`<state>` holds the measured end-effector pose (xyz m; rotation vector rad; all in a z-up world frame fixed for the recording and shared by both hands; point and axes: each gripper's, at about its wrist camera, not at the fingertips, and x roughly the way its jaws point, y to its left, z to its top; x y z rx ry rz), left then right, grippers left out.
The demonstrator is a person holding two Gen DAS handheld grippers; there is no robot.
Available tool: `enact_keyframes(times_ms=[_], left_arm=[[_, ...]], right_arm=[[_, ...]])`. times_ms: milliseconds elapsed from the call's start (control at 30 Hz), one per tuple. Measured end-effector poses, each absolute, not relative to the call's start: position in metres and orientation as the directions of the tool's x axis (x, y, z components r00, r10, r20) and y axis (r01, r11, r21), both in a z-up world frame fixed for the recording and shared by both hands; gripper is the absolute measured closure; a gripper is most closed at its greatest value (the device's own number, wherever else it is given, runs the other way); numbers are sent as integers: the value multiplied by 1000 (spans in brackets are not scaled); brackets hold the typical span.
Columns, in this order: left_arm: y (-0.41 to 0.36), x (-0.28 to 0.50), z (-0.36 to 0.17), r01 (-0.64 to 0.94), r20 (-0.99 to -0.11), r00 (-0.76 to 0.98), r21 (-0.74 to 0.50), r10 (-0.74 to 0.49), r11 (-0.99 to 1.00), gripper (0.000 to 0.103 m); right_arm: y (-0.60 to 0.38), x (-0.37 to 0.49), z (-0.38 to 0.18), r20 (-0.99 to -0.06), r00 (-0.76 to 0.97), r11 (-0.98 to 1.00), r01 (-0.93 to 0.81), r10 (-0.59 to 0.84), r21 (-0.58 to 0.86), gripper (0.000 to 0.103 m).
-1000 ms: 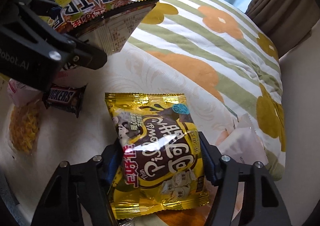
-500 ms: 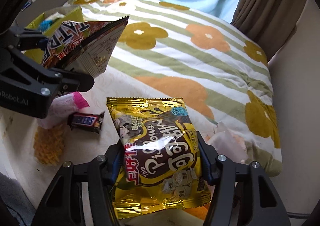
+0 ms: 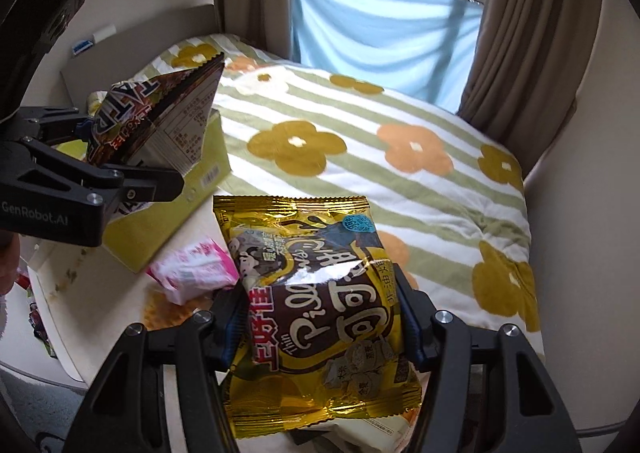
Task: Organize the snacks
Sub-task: 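Grasp the brown-red chip bag with the left tool while the right tool grasps the gold chocolate bag, then carry both bags over the yellow box and open both tools to drop them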
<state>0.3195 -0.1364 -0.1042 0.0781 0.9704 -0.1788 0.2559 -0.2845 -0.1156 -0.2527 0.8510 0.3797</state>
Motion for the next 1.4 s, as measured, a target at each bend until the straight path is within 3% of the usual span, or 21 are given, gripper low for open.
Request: enact_keyframes(times_ms=[500,900,1233,1400], left_arm=[[17,304,-78,58,-786,616,-22,-53,998,18],[149,329,-109,39,-824,562,-65,-75,997,18],[189,362,-152,108,-873,474,-67,-111,992,17],[188,377,-158,167,-870,471,-72,-144,983,9]], right_arm=[[-168,257,-75,-705,634,899,-439,318,11,46],[-57,277,-97,-739,598,914,-402,312,60,46],[-9,286,-127,-794,546,943,-317,268,99,46],[-4,290,-136,-816,522,948,-305,248,93,46]])
